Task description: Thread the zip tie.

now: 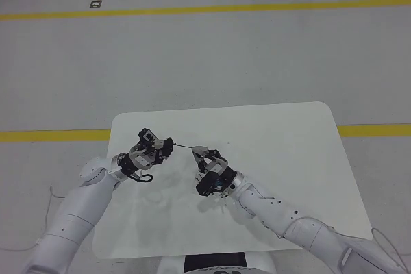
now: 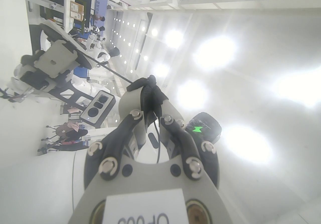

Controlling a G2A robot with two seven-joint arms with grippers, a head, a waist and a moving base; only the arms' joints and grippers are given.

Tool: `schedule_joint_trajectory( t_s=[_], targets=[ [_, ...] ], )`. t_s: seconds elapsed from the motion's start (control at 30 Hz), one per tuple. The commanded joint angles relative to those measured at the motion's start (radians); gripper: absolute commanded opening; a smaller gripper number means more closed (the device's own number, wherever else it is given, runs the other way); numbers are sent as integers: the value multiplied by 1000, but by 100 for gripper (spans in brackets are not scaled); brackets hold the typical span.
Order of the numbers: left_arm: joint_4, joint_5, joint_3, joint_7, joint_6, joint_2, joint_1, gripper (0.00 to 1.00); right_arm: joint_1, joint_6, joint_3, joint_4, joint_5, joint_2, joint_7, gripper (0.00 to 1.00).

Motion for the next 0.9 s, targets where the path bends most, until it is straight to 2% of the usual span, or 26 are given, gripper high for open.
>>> schedule_joint_trajectory(
  t_s=[0.0,0.87],
  targets=[
    [0,0,0,0,0,0,0,0,0,0,0,1,0,0,1,0],
    [0,0,0,0,0,0,0,0,0,-4,-5,6,0,-2,15,0]
  ],
)
